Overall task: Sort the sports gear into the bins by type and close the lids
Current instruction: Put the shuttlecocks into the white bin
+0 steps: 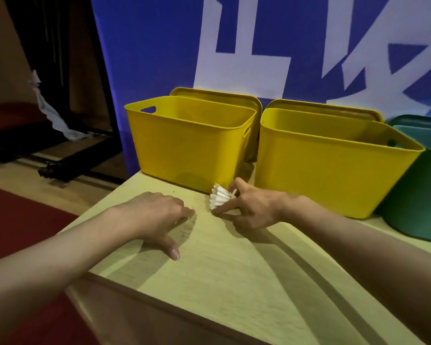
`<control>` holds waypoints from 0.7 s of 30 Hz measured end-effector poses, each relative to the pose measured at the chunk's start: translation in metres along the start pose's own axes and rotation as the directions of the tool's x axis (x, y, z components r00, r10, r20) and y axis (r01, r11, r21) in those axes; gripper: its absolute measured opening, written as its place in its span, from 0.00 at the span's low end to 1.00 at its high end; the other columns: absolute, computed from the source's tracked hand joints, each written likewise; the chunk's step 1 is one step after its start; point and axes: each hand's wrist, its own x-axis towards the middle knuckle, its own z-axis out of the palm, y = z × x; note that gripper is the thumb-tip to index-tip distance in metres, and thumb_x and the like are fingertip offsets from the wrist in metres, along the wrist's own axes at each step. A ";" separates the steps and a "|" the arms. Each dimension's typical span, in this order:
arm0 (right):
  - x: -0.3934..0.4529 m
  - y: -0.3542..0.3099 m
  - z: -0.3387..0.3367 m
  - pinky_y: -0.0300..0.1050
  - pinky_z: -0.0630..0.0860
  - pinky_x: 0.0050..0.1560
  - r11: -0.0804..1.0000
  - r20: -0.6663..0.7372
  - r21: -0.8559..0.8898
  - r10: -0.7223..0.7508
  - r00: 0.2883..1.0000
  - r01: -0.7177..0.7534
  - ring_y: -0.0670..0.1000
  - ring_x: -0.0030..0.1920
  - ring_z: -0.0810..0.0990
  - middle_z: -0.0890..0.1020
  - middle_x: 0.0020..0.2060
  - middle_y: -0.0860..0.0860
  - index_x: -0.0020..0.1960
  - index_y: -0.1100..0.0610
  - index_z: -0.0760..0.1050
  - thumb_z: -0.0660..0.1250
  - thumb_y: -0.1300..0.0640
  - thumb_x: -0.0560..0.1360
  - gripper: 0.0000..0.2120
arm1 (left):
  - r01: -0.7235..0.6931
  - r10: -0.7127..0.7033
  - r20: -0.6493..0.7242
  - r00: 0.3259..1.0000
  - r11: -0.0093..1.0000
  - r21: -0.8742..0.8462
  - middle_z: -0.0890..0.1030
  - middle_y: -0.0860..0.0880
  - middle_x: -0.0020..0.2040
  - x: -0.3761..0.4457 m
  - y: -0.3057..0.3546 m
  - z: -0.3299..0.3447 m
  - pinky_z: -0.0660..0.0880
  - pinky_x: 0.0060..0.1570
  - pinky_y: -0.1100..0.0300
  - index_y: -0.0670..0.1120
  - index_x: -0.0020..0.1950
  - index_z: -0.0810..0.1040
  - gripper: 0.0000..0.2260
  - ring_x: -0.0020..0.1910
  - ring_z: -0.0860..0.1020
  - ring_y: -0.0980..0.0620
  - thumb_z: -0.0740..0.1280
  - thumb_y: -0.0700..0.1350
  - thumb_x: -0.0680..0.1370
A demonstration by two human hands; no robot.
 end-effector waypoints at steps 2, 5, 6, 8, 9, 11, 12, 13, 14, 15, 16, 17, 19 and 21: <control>-0.002 -0.004 0.003 0.52 0.74 0.59 0.998 -0.001 -0.056 0.016 1.000 -0.016 0.53 0.58 0.71 0.67 0.63 0.52 0.75 0.32 0.64 0.59 0.41 0.81 0.22 | -0.004 0.004 0.014 1.000 1.000 0.009 0.75 0.56 0.66 -0.001 0.001 -0.003 0.75 0.55 0.52 0.59 0.79 0.61 0.46 0.61 0.74 0.51 0.71 0.74 0.66; -0.013 -0.012 0.004 0.49 0.73 0.51 0.997 -0.052 -0.076 0.013 0.999 -0.017 0.54 0.55 0.75 0.73 0.56 0.52 0.74 0.37 0.69 0.56 0.43 0.83 0.20 | -0.003 0.002 0.034 0.999 1.000 0.018 0.75 0.56 0.67 -0.003 0.005 -0.014 0.76 0.56 0.51 0.59 0.77 0.64 0.44 0.62 0.75 0.51 0.70 0.75 0.66; -0.019 -0.014 0.003 0.49 0.74 0.50 0.997 -0.077 -0.076 0.003 0.997 -0.009 0.54 0.54 0.76 0.74 0.55 0.52 0.73 0.38 0.71 0.56 0.45 0.83 0.19 | 0.004 -0.004 0.037 0.999 1.000 0.009 0.75 0.57 0.69 -0.004 0.007 -0.018 0.76 0.57 0.52 0.60 0.77 0.64 0.44 0.64 0.75 0.51 0.70 0.75 0.66; -0.040 -0.017 0.002 0.50 0.77 0.48 0.997 -0.127 -0.080 0.000 0.992 -0.010 0.54 0.51 0.77 0.76 0.55 0.53 0.72 0.38 0.72 0.57 0.46 0.83 0.19 | 0.005 -0.005 0.030 1.000 1.000 0.002 0.74 0.57 0.71 -0.004 0.018 -0.031 0.76 0.58 0.53 0.60 0.78 0.64 0.43 0.66 0.74 0.51 0.70 0.75 0.66; -0.056 -0.016 0.002 0.51 0.77 0.48 0.997 -0.155 -0.076 0.016 0.988 -0.028 0.54 0.51 0.76 0.76 0.55 0.54 0.72 0.38 0.72 0.57 0.45 0.83 0.18 | -0.006 0.006 0.027 1.000 1.000 0.006 0.74 0.57 0.72 -0.003 0.027 -0.038 0.76 0.59 0.52 0.61 0.77 0.64 0.42 0.67 0.74 0.51 0.69 0.75 0.67; -0.093 -0.012 0.006 0.53 0.78 0.49 0.995 -0.218 -0.042 0.076 0.973 -0.087 0.54 0.54 0.76 0.76 0.57 0.53 0.72 0.39 0.71 0.56 0.44 0.84 0.18 | -0.037 0.037 0.014 0.999 0.999 0.015 0.74 0.56 0.71 0.002 0.047 -0.055 0.76 0.60 0.51 0.61 0.76 0.66 0.38 0.67 0.74 0.50 0.64 0.75 0.70; -0.118 -0.010 0.011 0.53 0.79 0.50 0.992 -0.248 -0.008 0.119 0.961 -0.124 0.54 0.55 0.76 0.76 0.59 0.53 0.72 0.40 0.70 0.56 0.43 0.84 0.18 | -0.058 0.058 0.004 0.998 0.998 0.031 0.75 0.55 0.71 0.006 0.062 -0.065 0.76 0.60 0.50 0.62 0.76 0.67 0.36 0.67 0.74 0.50 0.61 0.76 0.72; -0.144 -0.007 0.017 0.52 0.79 0.52 0.987 -0.271 0.030 0.160 0.949 -0.158 0.53 0.56 0.75 0.76 0.61 0.53 0.73 0.39 0.70 0.55 0.42 0.84 0.18 | -0.083 0.083 -0.003 0.997 0.995 0.056 0.75 0.55 0.71 0.010 0.077 -0.077 0.76 0.60 0.50 0.62 0.75 0.67 0.35 0.68 0.74 0.49 0.59 0.76 0.72; -0.172 -0.004 0.024 0.51 0.79 0.53 0.979 -0.287 0.068 0.203 0.936 -0.191 0.52 0.57 0.75 0.75 0.63 0.52 0.73 0.39 0.68 0.55 0.42 0.84 0.18 | -0.114 0.115 -0.008 0.993 0.990 0.084 0.75 0.54 0.71 0.015 0.094 -0.088 0.75 0.60 0.49 0.62 0.75 0.67 0.34 0.68 0.74 0.49 0.58 0.76 0.73; -0.200 0.000 0.031 0.50 0.79 0.54 0.968 -0.294 0.103 0.248 0.923 -0.228 0.50 0.58 0.74 0.74 0.64 0.51 0.73 0.37 0.67 0.55 0.41 0.84 0.18 | -0.151 0.153 -0.011 0.988 0.983 0.107 0.75 0.54 0.71 0.022 0.112 -0.100 0.75 0.60 0.49 0.62 0.75 0.67 0.34 0.69 0.74 0.48 0.58 0.76 0.73; -0.224 0.004 0.036 0.49 0.78 0.55 0.955 -0.295 0.133 0.294 0.909 -0.266 0.49 0.58 0.73 0.72 0.65 0.50 0.73 0.36 0.66 0.55 0.40 0.83 0.18 | -0.188 0.191 -0.014 0.982 0.975 0.121 0.75 0.54 0.71 0.027 0.128 -0.111 0.76 0.60 0.49 0.62 0.75 0.67 0.34 0.68 0.74 0.48 0.58 0.76 0.73; -0.252 0.011 0.042 0.48 0.78 0.55 0.937 -0.298 0.154 0.347 0.889 -0.314 0.48 0.59 0.73 0.71 0.66 0.49 0.73 0.35 0.65 0.55 0.40 0.83 0.18 | -0.227 0.232 -0.020 0.973 0.965 0.131 0.75 0.54 0.71 0.035 0.149 -0.122 0.76 0.59 0.49 0.62 0.75 0.67 0.34 0.68 0.74 0.48 0.59 0.76 0.73; -0.305 0.028 0.051 0.46 0.79 0.55 0.897 -0.322 0.170 0.441 0.838 -0.407 0.47 0.58 0.73 0.71 0.65 0.49 0.73 0.35 0.65 0.54 0.40 0.84 0.17 | -0.290 0.295 -0.018 0.955 0.946 0.147 0.75 0.54 0.70 0.050 0.193 -0.139 0.76 0.61 0.48 0.62 0.75 0.67 0.35 0.67 0.75 0.48 0.61 0.76 0.72; -0.354 0.046 0.055 0.46 0.79 0.54 0.865 -0.364 0.177 0.501 0.786 -0.469 0.47 0.56 0.74 0.72 0.63 0.49 0.71 0.35 0.65 0.52 0.39 0.84 0.16 | -0.341 0.345 -0.001 0.939 0.927 0.154 0.76 0.55 0.70 0.066 0.236 -0.149 0.76 0.62 0.46 0.63 0.74 0.66 0.35 0.67 0.75 0.48 0.61 0.76 0.71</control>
